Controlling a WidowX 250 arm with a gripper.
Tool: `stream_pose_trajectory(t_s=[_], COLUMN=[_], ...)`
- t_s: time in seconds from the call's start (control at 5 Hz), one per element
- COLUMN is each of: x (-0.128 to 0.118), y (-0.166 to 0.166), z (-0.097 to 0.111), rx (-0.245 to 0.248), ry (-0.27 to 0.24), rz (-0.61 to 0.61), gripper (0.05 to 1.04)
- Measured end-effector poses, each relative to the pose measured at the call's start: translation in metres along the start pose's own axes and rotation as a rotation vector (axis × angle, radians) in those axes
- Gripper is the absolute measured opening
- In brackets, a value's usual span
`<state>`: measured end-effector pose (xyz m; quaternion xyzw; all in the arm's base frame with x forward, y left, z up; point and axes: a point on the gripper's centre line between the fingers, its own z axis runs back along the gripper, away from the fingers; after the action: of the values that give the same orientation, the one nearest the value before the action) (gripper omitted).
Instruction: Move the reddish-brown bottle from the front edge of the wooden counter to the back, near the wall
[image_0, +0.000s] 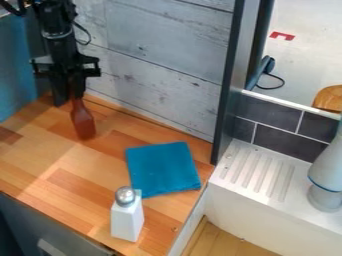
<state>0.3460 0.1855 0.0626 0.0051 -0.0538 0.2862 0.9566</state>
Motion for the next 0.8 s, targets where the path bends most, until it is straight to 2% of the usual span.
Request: stream_pose_trajectory(t_s=[0.2,0.4,0.6,0.8], x=[0.004,0.003,0.001,-0.005], y=[0.001,-0.003,-0.004,-0.024], z=[-0.002,-0.008,-0.008,-0.006], rx=[0.012,0.018,0.020,0.018], ry=[-0.026,-0.014,-0.005,0.015], rz=[0.005,-0.002,0.008,0.026], gripper=[0.359,0.686,0.962,1.009])
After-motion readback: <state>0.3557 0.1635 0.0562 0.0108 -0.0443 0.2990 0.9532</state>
